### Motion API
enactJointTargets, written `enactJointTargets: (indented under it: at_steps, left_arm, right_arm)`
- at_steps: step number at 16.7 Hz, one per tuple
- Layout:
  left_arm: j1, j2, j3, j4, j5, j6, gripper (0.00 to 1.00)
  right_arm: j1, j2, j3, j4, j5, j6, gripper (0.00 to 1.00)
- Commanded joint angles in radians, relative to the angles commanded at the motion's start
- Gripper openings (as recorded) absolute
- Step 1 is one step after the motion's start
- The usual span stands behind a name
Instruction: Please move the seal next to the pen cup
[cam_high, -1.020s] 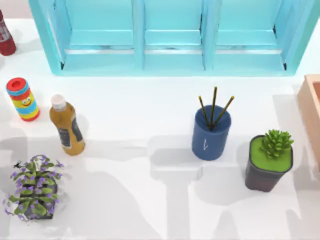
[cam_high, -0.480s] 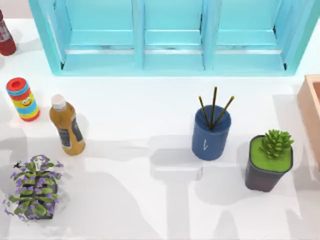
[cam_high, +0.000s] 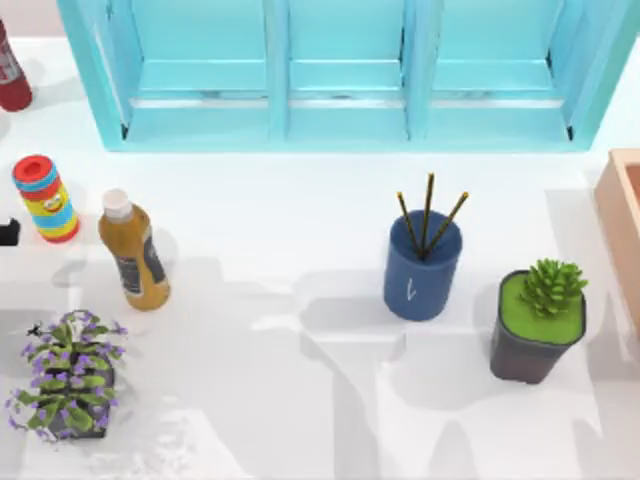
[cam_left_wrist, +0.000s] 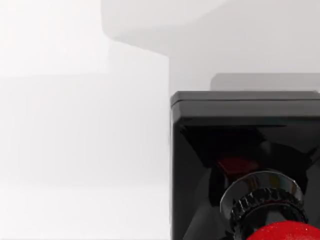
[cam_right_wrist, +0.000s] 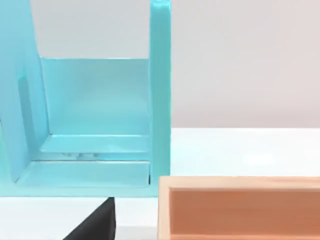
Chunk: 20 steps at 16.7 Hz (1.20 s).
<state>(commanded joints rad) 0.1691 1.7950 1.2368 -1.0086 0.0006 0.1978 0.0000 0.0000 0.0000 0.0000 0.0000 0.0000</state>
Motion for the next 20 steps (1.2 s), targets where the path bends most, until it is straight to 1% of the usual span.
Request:
enactJointTargets:
  at_steps: [5, 8, 10, 15, 17, 20]
  left_arm:
    - [-0.223, -0.060, 0.199, -0.288, 0.000, -0.225, 0.00]
    - [-0.330, -0.099, 0.289, -0.402, 0.000, -0.334, 0.00]
    - [-0.352, -0.111, 0.310, -0.425, 0.000, -0.357, 0.00]
    - [-0.349, -0.107, 0.321, -0.434, 0.006, -0.357, 0.00]
    - [-0.354, -0.106, 0.375, -0.478, 0.026, -0.366, 0.00]
    - [-0.389, -0.066, 0.535, -0.583, 0.071, -0.402, 0.00]
  right_arm:
    - [0.000, 0.000, 0.000, 0.000, 0.000, 0.000, 1.00]
    - [0.000, 0.000, 0.000, 0.000, 0.000, 0.000, 1.00]
    - [0.000, 0.000, 0.000, 0.000, 0.000, 0.000, 1.00]
    - [0.000, 0.000, 0.000, 0.000, 0.000, 0.000, 1.00]
    - [0.000, 0.000, 0.000, 0.000, 0.000, 0.000, 1.00]
    - [0.000, 0.000, 0.000, 0.000, 0.000, 0.000, 1.00]
